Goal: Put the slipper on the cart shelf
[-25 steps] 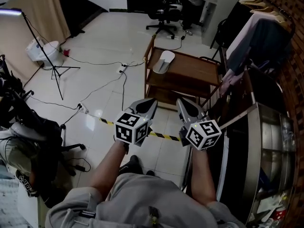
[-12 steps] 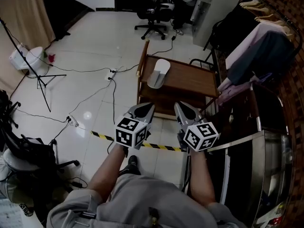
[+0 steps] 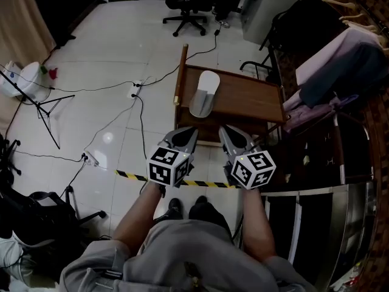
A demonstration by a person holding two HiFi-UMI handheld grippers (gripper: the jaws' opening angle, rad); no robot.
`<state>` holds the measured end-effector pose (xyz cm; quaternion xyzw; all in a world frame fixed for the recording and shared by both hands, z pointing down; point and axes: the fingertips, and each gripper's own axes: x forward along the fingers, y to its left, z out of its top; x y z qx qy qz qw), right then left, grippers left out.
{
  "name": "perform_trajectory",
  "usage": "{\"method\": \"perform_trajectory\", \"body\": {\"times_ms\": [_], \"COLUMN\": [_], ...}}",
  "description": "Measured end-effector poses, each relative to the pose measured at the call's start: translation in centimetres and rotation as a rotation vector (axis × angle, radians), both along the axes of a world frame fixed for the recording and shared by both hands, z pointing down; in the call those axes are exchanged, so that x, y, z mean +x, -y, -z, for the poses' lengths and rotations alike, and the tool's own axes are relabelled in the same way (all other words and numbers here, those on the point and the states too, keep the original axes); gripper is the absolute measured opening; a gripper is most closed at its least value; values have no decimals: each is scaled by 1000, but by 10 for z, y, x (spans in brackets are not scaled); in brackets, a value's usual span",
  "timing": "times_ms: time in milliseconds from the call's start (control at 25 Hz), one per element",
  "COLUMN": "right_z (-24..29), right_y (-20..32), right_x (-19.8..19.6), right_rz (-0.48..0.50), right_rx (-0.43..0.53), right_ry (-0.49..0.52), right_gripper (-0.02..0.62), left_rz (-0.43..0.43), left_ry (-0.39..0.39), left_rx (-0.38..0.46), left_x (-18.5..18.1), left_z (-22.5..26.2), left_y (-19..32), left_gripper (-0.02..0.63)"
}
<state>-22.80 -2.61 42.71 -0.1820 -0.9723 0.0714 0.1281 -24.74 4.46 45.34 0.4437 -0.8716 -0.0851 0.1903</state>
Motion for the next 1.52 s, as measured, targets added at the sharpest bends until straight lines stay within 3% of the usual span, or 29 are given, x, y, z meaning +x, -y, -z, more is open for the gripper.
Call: {"method": "perform_trajectory", "body": {"times_ms": [240, 800, 920, 1240, 1520], "right_z": [-33, -96, -118, -184, -245], "right_y": [14, 61, 64, 76, 69], "right_x": [-44, -149, -169, -223, -245], "right_rz": [49, 134, 107, -20, -89], "right_rx": [14, -54, -44, 15, 5], "right_ry": [-63, -156, -194, -365, -503], "right_gripper": [0, 8, 20, 150, 173], "left_rz": [17, 130, 126, 93, 70], "left_ry": [-23, -59, -64, -124, -123], "left_rx": [-28, -119, -125, -162, -183], "left_x": [-38, -123, -137, -170, -181], "left_z": [-19, -54, -60, -76, -76], "left_y": [19, 59, 58, 56, 54], "left_gripper": [8, 8, 8, 8, 8]}}
